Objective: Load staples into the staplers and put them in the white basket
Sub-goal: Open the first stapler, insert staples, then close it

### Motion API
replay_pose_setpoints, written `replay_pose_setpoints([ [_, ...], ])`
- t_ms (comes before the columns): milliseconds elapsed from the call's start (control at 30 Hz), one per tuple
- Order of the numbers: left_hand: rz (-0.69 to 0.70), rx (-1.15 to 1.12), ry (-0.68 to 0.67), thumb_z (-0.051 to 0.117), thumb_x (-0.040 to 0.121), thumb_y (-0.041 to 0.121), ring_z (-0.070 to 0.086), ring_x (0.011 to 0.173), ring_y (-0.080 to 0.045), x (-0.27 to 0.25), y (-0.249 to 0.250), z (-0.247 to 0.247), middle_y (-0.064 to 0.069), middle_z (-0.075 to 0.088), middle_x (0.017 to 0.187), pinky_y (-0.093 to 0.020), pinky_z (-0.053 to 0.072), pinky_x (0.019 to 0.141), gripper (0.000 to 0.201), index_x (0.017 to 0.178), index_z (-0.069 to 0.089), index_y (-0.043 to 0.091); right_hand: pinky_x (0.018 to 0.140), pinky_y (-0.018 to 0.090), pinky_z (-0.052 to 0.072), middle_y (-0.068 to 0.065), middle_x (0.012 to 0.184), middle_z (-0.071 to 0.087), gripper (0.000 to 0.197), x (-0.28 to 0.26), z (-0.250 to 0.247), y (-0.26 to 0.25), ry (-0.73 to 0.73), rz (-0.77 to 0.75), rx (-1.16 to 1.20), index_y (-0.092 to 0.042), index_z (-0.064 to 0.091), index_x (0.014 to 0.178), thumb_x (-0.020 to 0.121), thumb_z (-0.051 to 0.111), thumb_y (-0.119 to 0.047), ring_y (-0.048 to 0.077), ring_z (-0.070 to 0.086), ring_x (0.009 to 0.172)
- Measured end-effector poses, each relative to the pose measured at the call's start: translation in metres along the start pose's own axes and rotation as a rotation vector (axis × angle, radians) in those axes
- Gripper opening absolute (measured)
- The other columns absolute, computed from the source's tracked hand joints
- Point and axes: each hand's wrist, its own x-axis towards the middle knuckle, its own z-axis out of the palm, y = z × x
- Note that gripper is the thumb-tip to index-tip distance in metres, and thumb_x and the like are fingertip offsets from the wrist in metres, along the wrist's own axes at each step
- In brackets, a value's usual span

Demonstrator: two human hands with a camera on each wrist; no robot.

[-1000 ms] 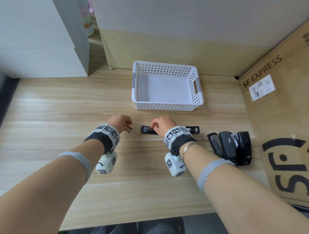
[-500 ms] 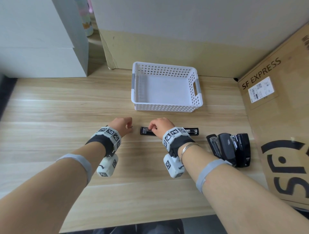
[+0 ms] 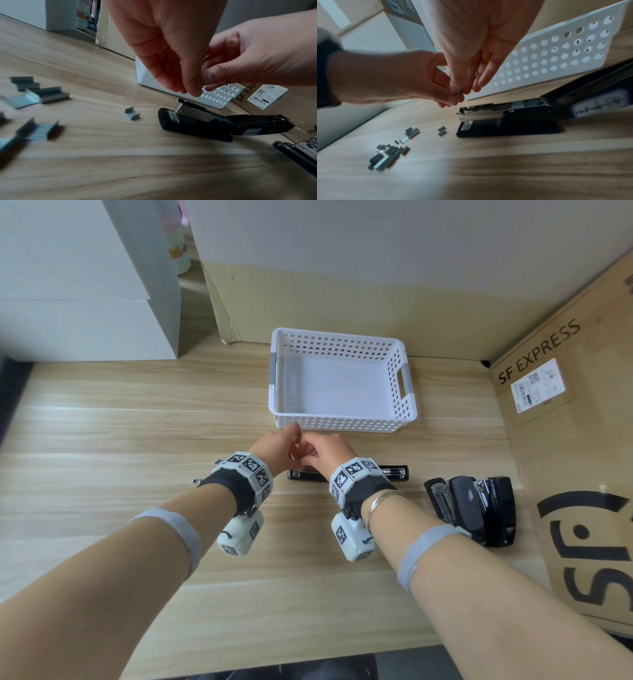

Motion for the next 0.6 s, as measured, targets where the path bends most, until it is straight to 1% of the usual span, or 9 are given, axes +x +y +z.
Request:
replay_pose_setpoints([
  [33, 0.004, -0.002, -0.001, 0.074, 0.075, 0.012, 0.067, 0.088, -0.027, 0.001, 0.002, 0.001, -0.012, 0.071, 0.099, -0.032, 0.053, 0.077, 0.046, 0.109, 0.044, 0.006, 0.088, 0.037, 0.054, 0.002, 0.098, 0.074, 0.014, 0.000, -0.001, 0.001, 0.008, 0.005, 0.007, -0.013, 0.065, 0.097, 0.083, 0.068, -0.015, 0.021, 0.068, 0.093],
  [67, 0.010, -0.008, -0.005, 0.074, 0.074, 0.011, 0.067, 0.089, -0.028, 0.001, 0.003, 0.001, -0.012, 0.071, 0.099, -0.034, 0.053, 0.081, 0.046, 0.109, 0.044, 0.005, 0.088, 0.037, 0.054, 0.003, 0.096, 0.074, 0.014, 0.000, -0.002, 0.002, 0.011, 0.010, 0.006, -0.013, 0.065, 0.096, 0.082, 0.069, -0.015, 0.021, 0.069, 0.092],
  [100, 0.017, -0.016, -0.009, 0.074, 0.074, 0.009, 0.067, 0.089, -0.028, 0.002, 0.003, 0.002, -0.012, 0.072, 0.098, -0.034, 0.053, 0.082, 0.045, 0.109, 0.045, 0.005, 0.088, 0.036, 0.054, 0.002, 0.095, 0.074, 0.015, -0.001, -0.004, 0.004, 0.008, 0.013, -0.003, -0.013, 0.066, 0.096, 0.082, 0.069, -0.015, 0.020, 0.069, 0.091],
  [200, 0.032, -0.041, -0.017, 0.070, 0.077, 0.006, 0.069, 0.089, -0.026, 0.005, 0.004, 0.005, -0.011, 0.074, 0.096, -0.034, 0.054, 0.082, 0.035, 0.104, 0.047, 0.005, 0.088, 0.032, 0.054, 0.001, 0.097, 0.074, 0.018, -0.004, -0.008, 0.011, -0.018, 0.023, -0.087, -0.016, 0.068, 0.104, 0.086, 0.062, -0.015, 0.018, 0.068, 0.093],
  [267, 0.043, -0.047, -0.007, 0.069, 0.077, 0.003, 0.069, 0.089, -0.025, 0.008, 0.003, 0.008, -0.011, 0.074, 0.095, -0.033, 0.053, 0.082, 0.027, 0.098, 0.052, 0.005, 0.091, 0.031, 0.053, 0.002, 0.101, 0.073, 0.023, -0.006, -0.010, 0.015, -0.024, 0.036, -0.156, -0.016, 0.069, 0.108, 0.089, 0.056, -0.012, 0.020, 0.067, 0.098],
  [367, 0.045, -0.010, 0.011, 0.067, 0.078, 0.003, 0.067, 0.085, -0.024, 0.011, 0.000, 0.014, -0.009, 0.073, 0.094, -0.027, 0.048, 0.076, 0.018, 0.093, 0.056, 0.005, 0.089, 0.031, 0.053, 0.007, 0.104, 0.073, 0.026, -0.007, -0.007, 0.023, 0.036, 0.073, -0.165, -0.014, 0.071, 0.106, 0.092, 0.050, -0.007, 0.025, 0.067, 0.098],
  [467, 0.044, 0.026, 0.057, 0.059, 0.085, 0.006, 0.060, 0.081, -0.023, 0.013, -0.005, 0.019, -0.010, 0.070, 0.098, -0.025, 0.043, 0.073, 0.011, 0.095, 0.057, 0.006, 0.085, 0.027, 0.052, 0.007, 0.109, 0.071, 0.028, -0.002, -0.011, 0.035, 0.084, 0.160, -0.146, -0.014, 0.070, 0.107, 0.093, 0.048, -0.004, 0.024, 0.067, 0.098],
  [533, 0.032, 0.037, 0.096, 0.054, 0.089, 0.010, 0.061, 0.088, -0.025, 0.014, -0.007, 0.019, -0.010, 0.068, 0.102, -0.026, 0.042, 0.075, 0.012, 0.099, 0.059, 0.007, 0.087, 0.028, 0.050, 0.009, 0.116, 0.067, 0.029, 0.002, -0.017, 0.042, 0.054, 0.232, -0.147, -0.014, 0.068, 0.110, 0.092, 0.048, -0.003, 0.025, 0.065, 0.104],
  [600, 0.016, 0.039, 0.084, 0.050, 0.092, 0.015, 0.061, 0.096, -0.025, 0.015, -0.006, 0.017, -0.008, 0.067, 0.108, -0.028, 0.044, 0.081, 0.019, 0.107, 0.061, 0.009, 0.088, 0.029, 0.051, 0.009, 0.118, 0.067, 0.030, 0.004, -0.021, 0.045, 0.031, 0.263, -0.163, -0.014, 0.068, 0.112, 0.093, 0.047, -0.004, 0.025, 0.064, 0.105],
])
